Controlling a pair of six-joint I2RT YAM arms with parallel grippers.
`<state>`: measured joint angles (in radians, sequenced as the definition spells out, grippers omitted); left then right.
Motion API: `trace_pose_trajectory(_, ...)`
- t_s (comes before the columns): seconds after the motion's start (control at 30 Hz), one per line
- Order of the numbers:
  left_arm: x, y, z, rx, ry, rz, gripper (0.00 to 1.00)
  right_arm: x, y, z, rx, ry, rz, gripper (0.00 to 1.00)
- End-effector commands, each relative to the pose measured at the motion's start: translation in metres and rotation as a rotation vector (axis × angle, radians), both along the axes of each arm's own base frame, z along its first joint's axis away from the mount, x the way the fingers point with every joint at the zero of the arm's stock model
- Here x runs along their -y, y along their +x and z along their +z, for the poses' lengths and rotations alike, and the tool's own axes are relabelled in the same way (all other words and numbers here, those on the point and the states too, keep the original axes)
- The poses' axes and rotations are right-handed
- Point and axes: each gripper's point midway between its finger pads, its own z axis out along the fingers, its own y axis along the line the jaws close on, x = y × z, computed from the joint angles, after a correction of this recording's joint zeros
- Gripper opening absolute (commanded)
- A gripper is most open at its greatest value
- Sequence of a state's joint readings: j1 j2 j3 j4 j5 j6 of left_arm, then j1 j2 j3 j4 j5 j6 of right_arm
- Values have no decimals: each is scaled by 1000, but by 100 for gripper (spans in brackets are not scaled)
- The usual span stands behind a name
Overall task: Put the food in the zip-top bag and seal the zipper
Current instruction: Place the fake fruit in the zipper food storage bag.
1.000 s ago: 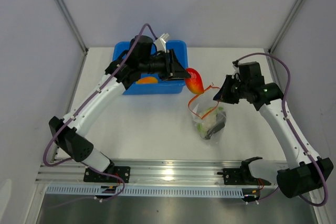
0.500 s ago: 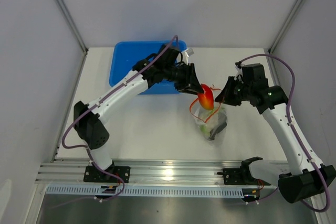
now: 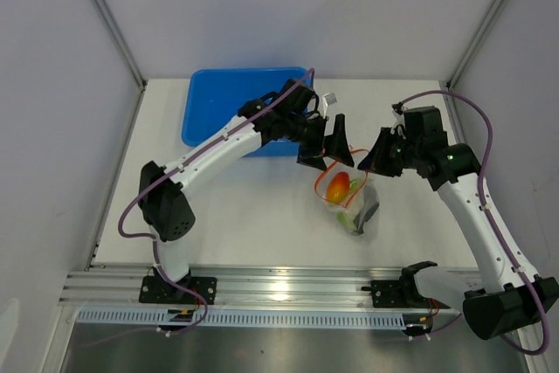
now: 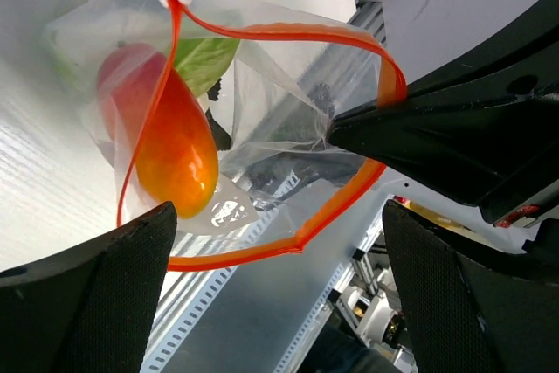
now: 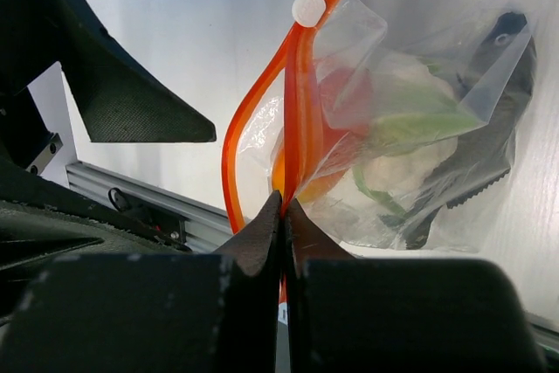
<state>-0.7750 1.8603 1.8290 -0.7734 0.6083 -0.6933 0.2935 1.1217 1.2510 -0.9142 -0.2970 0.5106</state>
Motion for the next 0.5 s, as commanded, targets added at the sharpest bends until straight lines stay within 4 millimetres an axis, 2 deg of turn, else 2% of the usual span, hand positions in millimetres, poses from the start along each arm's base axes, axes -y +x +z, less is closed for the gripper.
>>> trace_pose_trajectory(0.0, -4, 5, 30, 110, -29, 2, 100, 1, 2, 10, 51, 19, 10, 0)
trace_pose_trajectory(0.2, -25, 21, 42, 177, -1, 107, 100, 7, 1, 7, 45, 20, 1, 0)
trace_pose_trajectory(0.3, -43, 34, 49, 212, 18, 188, 99, 8, 2, 6, 43, 20, 3, 0)
trace_pose_trajectory(0.47, -82, 62, 47, 228, 93, 339, 100, 8, 3, 3, 34, 17, 13, 0)
